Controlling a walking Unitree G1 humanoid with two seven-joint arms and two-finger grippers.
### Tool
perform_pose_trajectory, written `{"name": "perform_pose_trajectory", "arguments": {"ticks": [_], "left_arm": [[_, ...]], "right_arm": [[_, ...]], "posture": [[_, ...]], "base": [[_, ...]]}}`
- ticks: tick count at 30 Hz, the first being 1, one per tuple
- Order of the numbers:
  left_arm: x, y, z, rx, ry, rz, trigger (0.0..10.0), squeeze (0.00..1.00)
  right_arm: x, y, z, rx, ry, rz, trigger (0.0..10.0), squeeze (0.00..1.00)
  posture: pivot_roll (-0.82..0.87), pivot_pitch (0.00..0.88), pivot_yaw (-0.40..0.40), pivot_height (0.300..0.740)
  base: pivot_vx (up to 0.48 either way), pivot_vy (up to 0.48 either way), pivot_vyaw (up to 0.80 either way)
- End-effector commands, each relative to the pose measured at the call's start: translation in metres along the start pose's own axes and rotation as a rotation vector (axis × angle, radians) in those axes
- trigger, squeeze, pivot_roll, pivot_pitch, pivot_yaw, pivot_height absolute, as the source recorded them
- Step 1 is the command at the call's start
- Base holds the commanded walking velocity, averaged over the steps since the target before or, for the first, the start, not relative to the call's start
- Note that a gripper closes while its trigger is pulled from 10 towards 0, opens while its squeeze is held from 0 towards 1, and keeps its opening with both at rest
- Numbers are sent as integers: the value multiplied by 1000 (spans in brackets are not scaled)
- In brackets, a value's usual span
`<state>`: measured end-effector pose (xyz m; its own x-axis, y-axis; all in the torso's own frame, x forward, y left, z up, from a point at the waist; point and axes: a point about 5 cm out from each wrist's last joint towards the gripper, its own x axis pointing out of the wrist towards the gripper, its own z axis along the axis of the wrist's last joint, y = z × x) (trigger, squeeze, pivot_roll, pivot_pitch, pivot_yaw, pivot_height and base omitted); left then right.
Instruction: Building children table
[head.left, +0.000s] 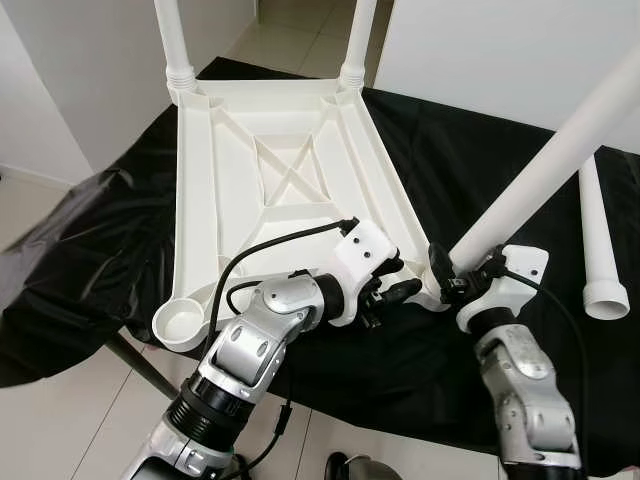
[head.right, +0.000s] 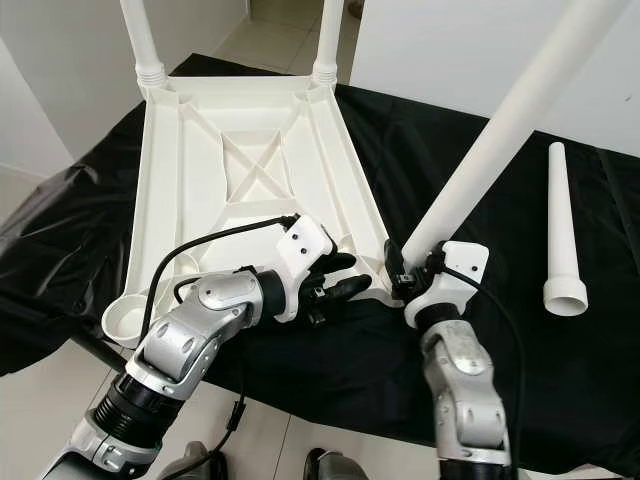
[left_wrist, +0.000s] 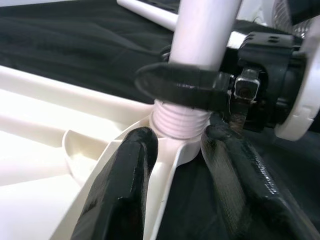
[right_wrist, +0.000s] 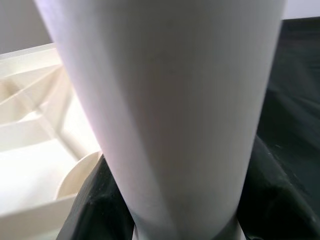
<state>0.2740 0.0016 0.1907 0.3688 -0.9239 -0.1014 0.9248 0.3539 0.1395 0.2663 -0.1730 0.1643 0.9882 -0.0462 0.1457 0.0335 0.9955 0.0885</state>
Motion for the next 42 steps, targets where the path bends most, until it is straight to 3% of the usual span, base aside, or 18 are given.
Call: {"name": "perform_pose_trajectory", "arguments": {"ticks": [1, 6, 13, 14, 19, 20, 25, 26, 27, 28, 30, 42], "left_arm": [[0, 6, -2, 9, 7, 107, 10000, 0], [0, 7, -2, 8, 9, 109, 10000, 0], [0, 7, -2, 6, 8, 107, 10000, 0], [0, 6, -3, 8, 9, 104, 10000, 0], [0, 7, -3, 8, 10, 104, 10000, 0], [1, 6, -2, 10, 9, 102, 10000, 0], [1, 6, -2, 14, 7, 101, 10000, 0], [1, 7, -1, 15, 4, 103, 10000, 0], [1, 7, -1, 15, 4, 103, 10000, 0], [1, 7, -1, 16, 2, 104, 10000, 0], [1, 8, 1, 19, -1, 107, 10000, 0], [1, 8, 2, 22, -6, 110, 10000, 0]], "right_arm": [[-4, 0, -10, -10, 56, -48, 10000, 0], [-8, 6, -17, -59, 100, -213, 10000, 0], [-7, 6, -15, -31, 92, -200, 10000, 0], [-4, 2, -12, -18, 73, -192, 10000, 941], [-2, 1, -9, -23, 55, -197, 10000, 941], [2, 0, -6, -23, 42, -134, 10000, 1000], [11, -4, 1, -39, 17, 4, 10000, 1000], [16, -7, 4, -57, 10, 82, 10000, 820], [16, -7, 4, -57, 10, 82, 10000, 820], [18, -7, 5, -71, 14, 137, 10000, 0], [21, -6, 5, -93, 29, 251, 10000, 0], [26, -17, -2, -135, 99, 488, 10000, 0]], "posture": [[15, 141, -70, 740], [21, 132, -77, 740], [22, 126, -77, 740], [20, 117, -77, 740], [20, 117, -77, 740], [21, 112, -80, 740], [23, 105, -82, 740], [24, 102, -84, 740], [24, 102, -84, 740], [24, 101, -84, 740], [26, 98, -86, 740], [35, 105, -81, 740]], "base": [[0, 0, 0], [0, 0, 0], [0, 0, 0], [0, 0, 0], [0, 0, 0], [0, 0, 0], [0, 0, 0], [0, 0, 0], [0, 0, 0], [0, 0, 0], [0, 0, 0], [0, 0, 0]]}}
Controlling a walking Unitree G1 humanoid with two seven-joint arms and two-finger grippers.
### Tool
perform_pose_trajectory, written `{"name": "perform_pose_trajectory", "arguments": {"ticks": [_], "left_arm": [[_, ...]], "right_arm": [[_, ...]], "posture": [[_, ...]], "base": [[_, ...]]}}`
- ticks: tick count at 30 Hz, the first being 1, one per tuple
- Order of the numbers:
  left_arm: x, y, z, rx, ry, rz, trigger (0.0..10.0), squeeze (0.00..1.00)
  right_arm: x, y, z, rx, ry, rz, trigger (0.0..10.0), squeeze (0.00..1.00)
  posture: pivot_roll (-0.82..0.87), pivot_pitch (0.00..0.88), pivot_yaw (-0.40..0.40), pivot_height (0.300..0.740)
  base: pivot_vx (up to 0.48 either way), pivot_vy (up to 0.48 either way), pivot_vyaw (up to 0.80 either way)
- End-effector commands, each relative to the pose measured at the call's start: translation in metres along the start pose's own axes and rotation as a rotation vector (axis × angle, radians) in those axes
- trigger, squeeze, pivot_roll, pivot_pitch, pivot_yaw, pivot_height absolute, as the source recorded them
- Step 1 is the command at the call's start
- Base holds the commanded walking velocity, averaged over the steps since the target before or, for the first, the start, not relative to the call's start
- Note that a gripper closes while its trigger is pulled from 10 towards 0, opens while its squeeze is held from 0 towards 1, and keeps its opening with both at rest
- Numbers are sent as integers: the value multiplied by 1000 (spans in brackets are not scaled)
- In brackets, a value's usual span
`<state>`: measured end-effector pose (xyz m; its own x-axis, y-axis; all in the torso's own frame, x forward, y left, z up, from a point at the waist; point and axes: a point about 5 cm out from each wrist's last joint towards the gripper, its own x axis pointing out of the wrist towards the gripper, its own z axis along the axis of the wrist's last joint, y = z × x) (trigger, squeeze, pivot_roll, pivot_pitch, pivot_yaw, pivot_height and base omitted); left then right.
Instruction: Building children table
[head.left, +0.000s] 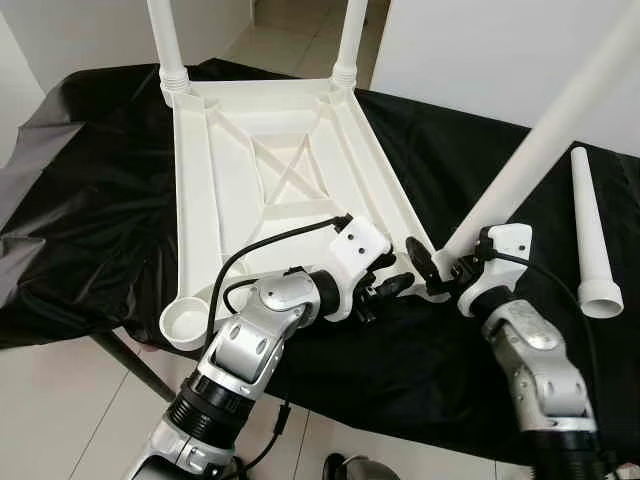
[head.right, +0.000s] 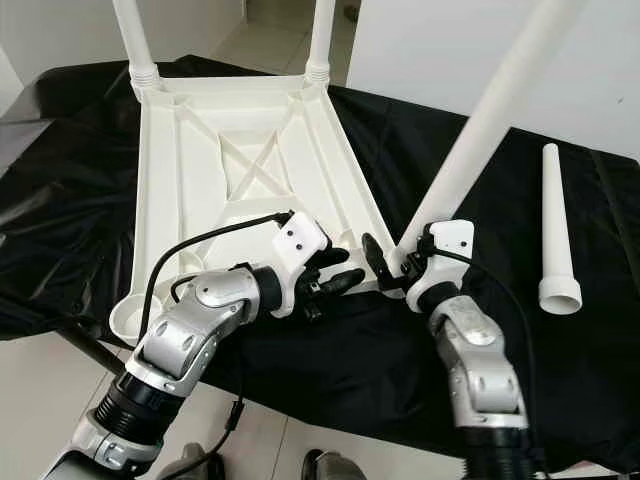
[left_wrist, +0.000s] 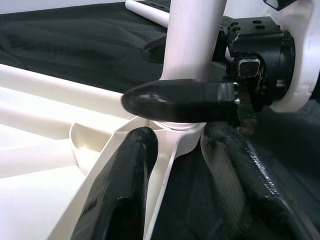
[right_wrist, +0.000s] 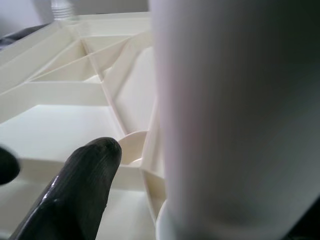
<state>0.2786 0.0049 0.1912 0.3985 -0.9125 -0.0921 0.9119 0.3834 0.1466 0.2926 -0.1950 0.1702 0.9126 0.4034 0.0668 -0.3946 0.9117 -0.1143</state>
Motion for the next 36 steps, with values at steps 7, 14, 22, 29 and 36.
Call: {"name": "perform_pose_trajectory", "arguments": {"ticks": [7, 14, 22, 29, 36], "left_arm": [[2, 3, 4, 17, -2, 78, 10000, 0], [1, -1, 0, 16, 17, 52, 10000, 0], [1, -5, -2, 17, 26, 26, 10000, 0], [0, -7, -3, 11, 31, 19, 10000, 0], [-1, -9, -4, 6, 37, 15, 10000, 0]], "right_arm": [[0, -10, -11, -3, 23, 73, 0, 0], [-1, -19, -14, 23, 13, 66, 0, 0], [-5, -20, -15, 37, -5, -3, 0, 0], [-3, -14, -14, 76, -33, -206, 10000, 0], [5, 3, -10, 111, -62, -310, 10000, 0]], "posture": [[37, 113, -74, 740], [38, 118, -71, 740], [29, 128, -71, 740], [30, 136, -65, 740], [31, 139, -62, 740]], "base": [[0, 0, 0], [0, 0, 0], [0, 0, 0], [0, 0, 0], [0, 0, 0]]}}
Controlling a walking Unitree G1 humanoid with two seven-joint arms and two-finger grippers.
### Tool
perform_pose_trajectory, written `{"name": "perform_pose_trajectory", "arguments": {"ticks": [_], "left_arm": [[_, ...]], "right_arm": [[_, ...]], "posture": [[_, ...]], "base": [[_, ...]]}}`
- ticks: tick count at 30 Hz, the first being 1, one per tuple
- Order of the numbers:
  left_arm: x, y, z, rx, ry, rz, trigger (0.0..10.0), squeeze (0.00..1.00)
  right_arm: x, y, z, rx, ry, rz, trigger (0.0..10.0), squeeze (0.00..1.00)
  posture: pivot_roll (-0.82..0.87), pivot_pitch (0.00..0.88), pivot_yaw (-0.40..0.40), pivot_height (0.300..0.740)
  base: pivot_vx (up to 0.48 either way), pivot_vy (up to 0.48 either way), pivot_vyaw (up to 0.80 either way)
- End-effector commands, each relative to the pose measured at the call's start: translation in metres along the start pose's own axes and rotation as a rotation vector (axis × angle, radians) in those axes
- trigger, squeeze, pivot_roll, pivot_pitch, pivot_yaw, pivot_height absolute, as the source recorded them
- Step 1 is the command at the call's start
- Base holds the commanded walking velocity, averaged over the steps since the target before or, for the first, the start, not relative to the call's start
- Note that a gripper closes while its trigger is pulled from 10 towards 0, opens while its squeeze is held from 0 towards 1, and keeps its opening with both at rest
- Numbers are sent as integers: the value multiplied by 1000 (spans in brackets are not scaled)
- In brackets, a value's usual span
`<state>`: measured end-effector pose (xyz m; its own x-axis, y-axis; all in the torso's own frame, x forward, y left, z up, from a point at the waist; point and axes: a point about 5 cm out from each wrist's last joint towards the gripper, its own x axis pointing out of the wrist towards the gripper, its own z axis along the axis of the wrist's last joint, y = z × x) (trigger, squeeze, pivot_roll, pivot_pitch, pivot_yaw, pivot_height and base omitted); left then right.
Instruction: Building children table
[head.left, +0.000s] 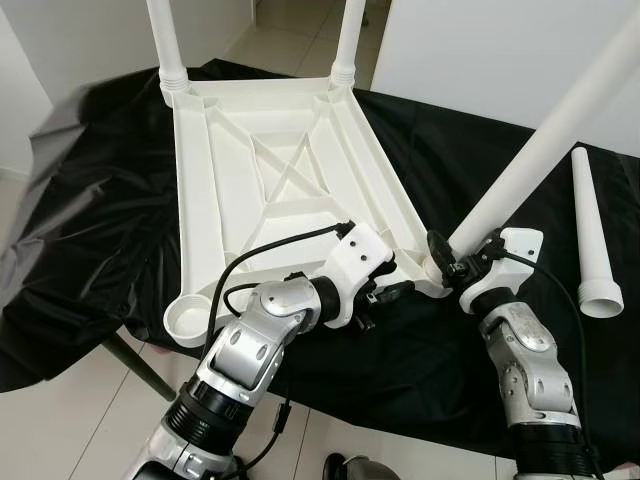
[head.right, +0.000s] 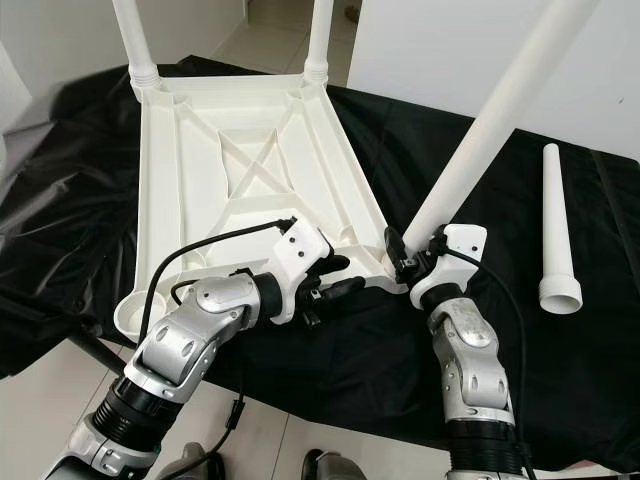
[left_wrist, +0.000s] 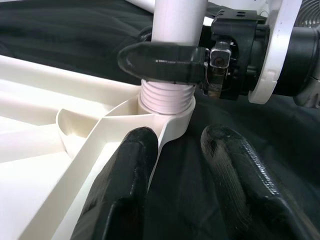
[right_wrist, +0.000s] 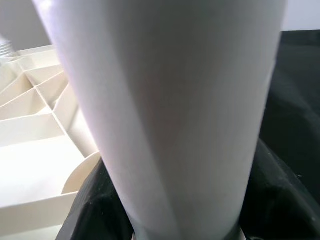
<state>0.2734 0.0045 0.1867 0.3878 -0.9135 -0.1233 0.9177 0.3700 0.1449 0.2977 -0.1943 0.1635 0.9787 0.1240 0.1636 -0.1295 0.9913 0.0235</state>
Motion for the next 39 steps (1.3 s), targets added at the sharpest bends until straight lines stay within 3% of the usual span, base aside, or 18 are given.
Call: {"name": "perform_pose_trajectory", "arguments": {"ticks": [1, 5, 10, 14, 19, 20, 21, 22, 30, 34, 35, 39], "left_arm": [[1, -3, 0, 5, 8, 30, 10000, 0], [1, -4, 0, 5, 8, 25, 10000, 0], [1, -4, -1, 5, 9, 25, 10000, 0], [2, -5, 0, 7, 8, 23, 10000, 0], [3, -7, 1, 2, 1, 22, 10000, 0], [4, -8, 1, -3, 0, 21, 10000, 0], [4, -8, 1, -3, 0, 21, 10000, 0], [4, -9, 0, -1, 3, 17, 10000, 0], [3, -9, -1, -1, 6, 18, 10000, 0], [3, -9, -1, -1, 8, 19, 10000, 0], [3, -9, -1, -1, 9, 17, 10000, 0], [3, -9, -1, 0, 10, 13, 10000, 0]], "right_arm": [[-1, 3, -3, 3, 21, -18, 10000, 0], [3, 11, -8, 22, 60, -201, 10000, 0], [2, 16, -6, 38, 58, -260, 10000, 0], [0, 28, -11, 42, 96, -442, 10000, 0], [1, 24, -7, 54, 67, -439, 10000, 0], [-1, 21, -4, 49, 51, -436, 10000, 749], [-1, 21, -4, 49, 51, -436, 10000, 749], [-2, 21, -1, 57, 32, -413, 10000, 1000], [-8, 16, 8, 60, -32, -378, 10000, 1000], [-11, 23, 12, 59, -41, -222, 10000, 1000], [-12, 25, 13, 61, -42, -151, 10000, 0], [-11, 23, 17, 40, -41, -41, 10000, 0]], "posture": [[31, 139, -62, 740], [35, 134, -65, 740], [39, 128, -69, 740], [40, 123, -79, 740], [36, 118, -78, 740], [33, 117, -80, 740], [33, 117, -80, 740], [32, 117, -81, 740], [31, 115, -80, 740], [27, 109, -75, 740], [26, 106, -74, 740], [22, 105, -70, 740]], "base": [[0, 0, 0], [0, 0, 0], [0, 0, 0], [0, 0, 0], [0, 0, 0], [0, 0, 0], [0, 0, 0], [0, 0, 0], [0, 0, 0], [0, 0, 0], [0, 0, 0], [0, 0, 0]]}}
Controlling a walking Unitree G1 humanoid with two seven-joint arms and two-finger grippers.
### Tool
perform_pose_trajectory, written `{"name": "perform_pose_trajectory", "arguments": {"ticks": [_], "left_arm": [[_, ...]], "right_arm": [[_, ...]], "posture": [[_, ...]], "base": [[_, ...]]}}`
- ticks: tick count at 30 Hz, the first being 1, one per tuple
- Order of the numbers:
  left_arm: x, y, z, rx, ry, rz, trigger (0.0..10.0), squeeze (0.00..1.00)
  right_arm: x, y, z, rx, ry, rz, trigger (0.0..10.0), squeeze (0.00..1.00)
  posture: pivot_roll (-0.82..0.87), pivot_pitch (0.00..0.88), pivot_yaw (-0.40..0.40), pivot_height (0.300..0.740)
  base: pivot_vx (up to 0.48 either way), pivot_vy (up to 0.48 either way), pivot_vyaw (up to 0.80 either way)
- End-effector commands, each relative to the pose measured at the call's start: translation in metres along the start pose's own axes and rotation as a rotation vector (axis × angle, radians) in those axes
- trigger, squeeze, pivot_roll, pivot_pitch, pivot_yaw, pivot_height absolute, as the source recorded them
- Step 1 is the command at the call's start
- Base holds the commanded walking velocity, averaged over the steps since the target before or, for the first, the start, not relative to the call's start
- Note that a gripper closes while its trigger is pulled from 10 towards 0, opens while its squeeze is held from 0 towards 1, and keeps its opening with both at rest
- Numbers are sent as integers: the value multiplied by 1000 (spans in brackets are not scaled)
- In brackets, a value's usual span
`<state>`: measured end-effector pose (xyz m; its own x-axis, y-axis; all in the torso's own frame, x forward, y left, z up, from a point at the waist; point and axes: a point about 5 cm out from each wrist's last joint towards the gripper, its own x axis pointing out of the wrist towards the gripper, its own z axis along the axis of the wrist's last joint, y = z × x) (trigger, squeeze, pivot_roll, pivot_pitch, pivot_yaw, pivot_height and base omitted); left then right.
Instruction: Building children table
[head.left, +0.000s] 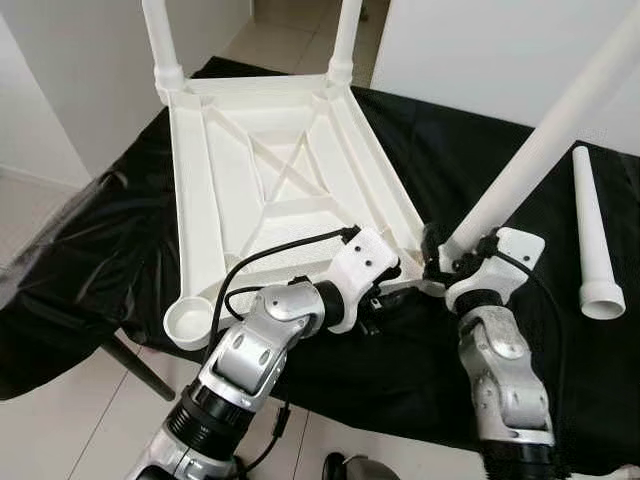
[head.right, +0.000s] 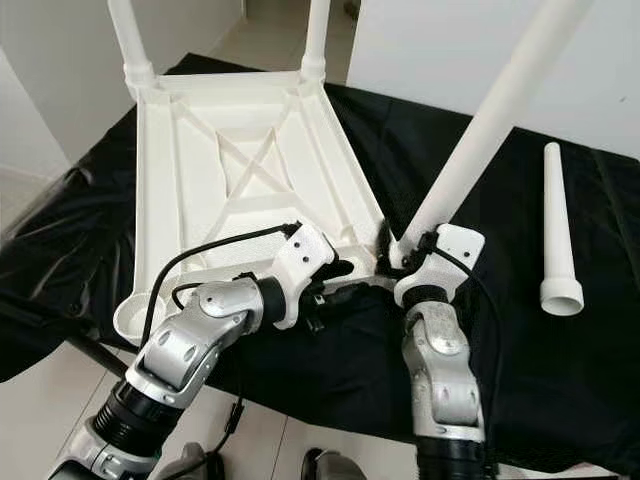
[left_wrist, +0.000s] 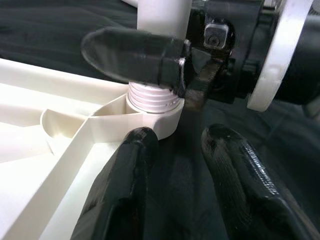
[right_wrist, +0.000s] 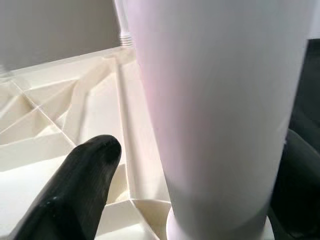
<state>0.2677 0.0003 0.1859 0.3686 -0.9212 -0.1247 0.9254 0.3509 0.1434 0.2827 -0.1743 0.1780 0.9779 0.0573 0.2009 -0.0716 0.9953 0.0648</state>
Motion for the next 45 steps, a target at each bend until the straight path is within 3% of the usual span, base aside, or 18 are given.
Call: {"name": "perform_pose_trajectory", "arguments": {"ticks": [1, 6, 12, 20, 21, 22, 23, 25, 26, 36, 37, 38, 39, 45], "left_arm": [[2, -3, -1, 1, 12, 29, 10000, 0], [2, -3, -1, 2, 11, 20, 10000, 0], [0, -8, -5, -4, 30, 3, 10000, 0], [-1, -7, -5, -6, 35, 8, 10000, 0], [-1, -7, -4, -7, 35, 9, 10000, 0], [-2, -7, -4, -7, 35, 9, 10000, 0], [-2, -7, -4, -7, 35, 11, 10000, 0], [-2, -7, -4, -7, 35, 11, 10000, 0], [-2, -7, -4, -9, 35, 14, 10000, 0], [-2, -10, -4, -20, 32, 17, 10000, 0], [-2, -10, -4, -21, 31, 16, 10000, 0], [-1, -10, -4, -22, 30, 16, 10000, 0], [-1, -10, -4, -22, 30, 16, 10000, 0], [-1, -11, -3, -27, 29, 12, 10000, 0]], "right_arm": [[0, -1, 3, -6, 7, 78, 10000, 0], [5, -10, 2, -43, 34, 161, 10000, 0], [16, -34, -4, -101, 92, 267, 10000, 0], [19, -37, -16, -113, 128, 319, 9765, 0], [19, -37, -18, -104, 131, 329, 2510, 0], [19, -37, -19, -98, 133, 335, 2510, 0], [19, -37, -19, -101, 134, 338, 510, 0], [19, -37, -19, -101, 134, 338, 510, 0], [19, -38, -19, -96, 127, 351, 0, 0], [16, -43, -17, -90, 103, 348, 0, 0], [16, -44, -18, -94, 110, 336, 8667, 0], [16, -44, -18, -98, 114, 326, 8667, 0], [15, -43, -18, -90, 116, 317, 10000, 0], [8, -33, -19, -66, 109, 196, 10000, 0]], "posture": [[20, 104, -68, 740], [19, 105, -67, 740], [30, 120, -62, 740], [38, 135, -57, 740], [42, 139, -58, 740], [42, 139, -58, 740], [46, 143, -58, 740], [46, 143, -58, 740], [46, 144, -58, 740], [38, 147, -61, 740], [35, 146, -61, 740], [34, 147, -62, 740], [34, 147, -62, 740], [29, 153, -63, 740]], "base": [[0, 0, 0], [0, 0, 0], [0, 0, 0], [0, 0, 0], [0, 0, 0], [0, 0, 0], [0, 0, 0], [0, 0, 0], [0, 0, 0], [0, 0, 0], [0, 0, 0], [0, 0, 0], [0, 0, 0], [0, 0, 0]]}}
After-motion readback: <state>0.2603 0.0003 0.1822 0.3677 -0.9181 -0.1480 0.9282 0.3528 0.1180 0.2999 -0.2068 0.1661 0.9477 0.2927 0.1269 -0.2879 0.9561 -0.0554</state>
